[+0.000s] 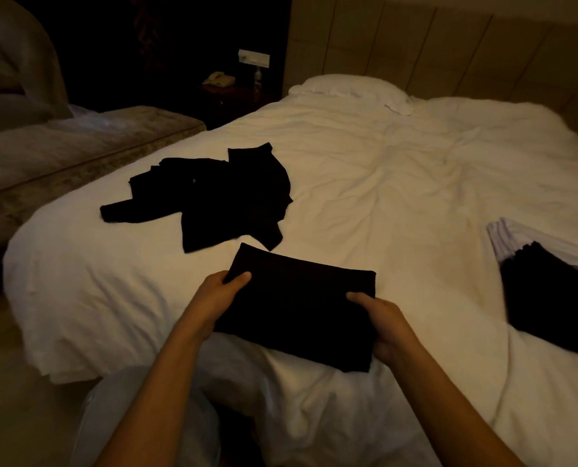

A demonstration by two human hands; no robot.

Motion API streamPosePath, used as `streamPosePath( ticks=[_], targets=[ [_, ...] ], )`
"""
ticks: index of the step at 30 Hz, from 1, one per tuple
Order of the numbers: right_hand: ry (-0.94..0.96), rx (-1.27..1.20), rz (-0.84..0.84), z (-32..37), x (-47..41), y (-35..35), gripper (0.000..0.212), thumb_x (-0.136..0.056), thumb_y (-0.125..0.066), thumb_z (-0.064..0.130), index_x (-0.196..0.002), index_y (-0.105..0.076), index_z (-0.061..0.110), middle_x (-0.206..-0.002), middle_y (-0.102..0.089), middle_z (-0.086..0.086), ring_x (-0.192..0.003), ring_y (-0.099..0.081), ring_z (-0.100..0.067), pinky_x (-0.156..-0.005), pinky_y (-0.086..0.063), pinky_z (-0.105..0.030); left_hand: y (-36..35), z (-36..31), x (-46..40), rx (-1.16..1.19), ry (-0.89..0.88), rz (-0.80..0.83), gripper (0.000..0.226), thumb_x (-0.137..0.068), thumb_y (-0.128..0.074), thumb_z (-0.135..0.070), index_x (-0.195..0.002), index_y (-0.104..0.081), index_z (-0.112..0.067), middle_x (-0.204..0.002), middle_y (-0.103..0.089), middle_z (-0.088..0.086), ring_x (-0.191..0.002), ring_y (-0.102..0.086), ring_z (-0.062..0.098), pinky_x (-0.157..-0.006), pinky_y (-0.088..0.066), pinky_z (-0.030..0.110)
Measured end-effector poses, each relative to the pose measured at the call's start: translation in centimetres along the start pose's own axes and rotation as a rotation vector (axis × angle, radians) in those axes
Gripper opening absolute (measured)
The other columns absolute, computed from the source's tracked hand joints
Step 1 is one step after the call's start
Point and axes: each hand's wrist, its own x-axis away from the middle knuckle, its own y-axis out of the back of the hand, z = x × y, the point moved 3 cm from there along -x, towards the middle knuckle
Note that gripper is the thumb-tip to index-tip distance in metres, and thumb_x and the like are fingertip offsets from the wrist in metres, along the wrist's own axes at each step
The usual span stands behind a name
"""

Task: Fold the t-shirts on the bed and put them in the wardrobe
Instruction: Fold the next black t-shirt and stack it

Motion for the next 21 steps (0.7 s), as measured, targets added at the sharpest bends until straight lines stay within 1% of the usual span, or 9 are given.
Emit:
streamPosePath(
  ticks=[2, 4, 8, 11, 13, 16, 18, 19, 21],
  targets=[
    [-0.125, -0.024, 0.09, -0.3, 0.2, -0.1, 0.037, -0.085, -0.072, 0.016, -0.118, -0.064, 0.0, -0.104, -0.072, -0.021, -0.088, -0.072, -0.033, -0.061, -0.058, -0.034, -0.1, 0.0, 0.2, 0.1, 0.019, 0.017, 0.03, -0.096, -0.062, -0.032, -0.12, -0.062, -0.015, -0.103, -0.071, 0.007, -0.091, -0.069, 0.024, -0.078, -0.057, 0.036],
    [-0.145, -0.015, 0.128, -0.4, 0.2, -0.1, 0.036, -0.085, -0.07, 0.011, -0.119, -0.063, 0.0, -0.104, -0.072, -0.022, -0.086, -0.072, -0.034, -0.06, -0.059, -0.036, -0.3, -0.2, 0.4, 0.182, 0.028, 0.024, 0.024, -0.096, -0.062, -0.027, -0.117, -0.063, -0.015, -0.101, -0.072, 0.009, -0.09, -0.07, 0.025, -0.074, -0.057, 0.035],
    [0.024, -0.01, 0.079, 0.7, 0.0, 0.6, 0.034, -0.083, -0.068, -0.002, -0.116, -0.064, 0.001, -0.103, -0.072, -0.021, -0.092, -0.07, -0.036, -0.071, -0.059, -0.039, -0.9, -1.1, 1.1, 0.284, 0.004, 0.04, 0.021, -0.096, -0.062, -0.022, -0.115, -0.065, -0.014, -0.1, -0.074, 0.011, -0.089, -0.072, 0.026, -0.072, -0.057, 0.035],
    [0.154, -0.008, 0.047, 2.5, 0.3, 2.2, 0.035, -0.08, -0.069, -0.004, -0.114, -0.066, 0.004, -0.104, -0.073, -0.018, -0.094, -0.07, -0.035, -0.074, -0.058, -0.038, -2.2, -1.7, 1.6, 0.348, -0.026, 0.1, 0.019, -0.096, -0.06, -0.018, -0.114, -0.066, -0.016, -0.099, -0.075, 0.009, -0.088, -0.073, 0.023, -0.068, -0.059, 0.032],
    [0.224, 0.012, 0.019, 3.9, 0.6, 4.0, 0.037, -0.079, -0.07, -0.004, -0.115, -0.066, 0.005, -0.104, -0.073, -0.017, -0.093, -0.071, -0.033, -0.07, -0.059, -0.036, -3.6, -2.1, 2.0, 0.354, -0.045, 0.149, 0.022, -0.096, -0.06, -0.016, -0.117, -0.064, -0.016, -0.104, -0.074, 0.009, -0.093, -0.072, 0.023, -0.073, -0.06, 0.033],
    [0.278, 0.036, -0.038, 5.4, 0.8, 7.2, 0.038, -0.079, -0.071, -0.004, -0.114, -0.066, 0.009, -0.101, -0.074, -0.013, -0.089, -0.072, -0.03, -0.063, -0.058, -0.032, -6.0, -2.3, 2.3, 0.355, -0.045, 0.215, 0.028, -0.096, -0.06, -0.013, -0.124, -0.061, -0.015, -0.113, -0.072, 0.011, -0.101, -0.07, 0.026, -0.087, -0.057, 0.041],
    [0.293, 0.059, -0.087, 5.7, 0.8, 9.2, 0.038, -0.079, -0.07, -0.003, -0.114, -0.066, 0.011, -0.102, -0.074, -0.011, -0.09, -0.072, -0.03, -0.065, -0.058, -0.032, -7.9, -2.3, 2.5, 0.348, -0.055, 0.257, 0.029, -0.096, -0.058, -0.01, -0.124, -0.061, -0.016, -0.116, -0.07, 0.012, -0.103, -0.069, 0.027, -0.091, -0.055, 0.045],
    [0.296, 0.07, -0.112, 5.7, 0.7, 10.2, 0.039, -0.08, -0.071, -0.002, -0.116, -0.066, 0.011, -0.104, -0.073, -0.011, -0.092, -0.071, -0.031, -0.069, -0.058, -0.034, -8.8, -2.3, 2.7, 0.337, -0.066, 0.275, 0.03, -0.096, -0.057, -0.009, -0.124, -0.06, -0.018, -0.116, -0.07, 0.011, -0.103, -0.069, 0.026, -0.092, -0.055, 0.045],
    [0.312, 0.091, -0.16, 5.4, 0.6, 12.0, 0.041, -0.081, -0.071, -0.001, -0.12, -0.064, 0.011, -0.107, -0.072, -0.012, -0.094, -0.07, -0.031, -0.073, -0.057, -0.035, -10.4, -2.2, 2.8, 0.291, -0.087, 0.296, 0.032, -0.097, -0.056, -0.008, -0.127, -0.057, -0.021, -0.113, -0.071, 0.007, -0.098, -0.071, 0.022, -0.086, -0.058, 0.04]
  ],
)
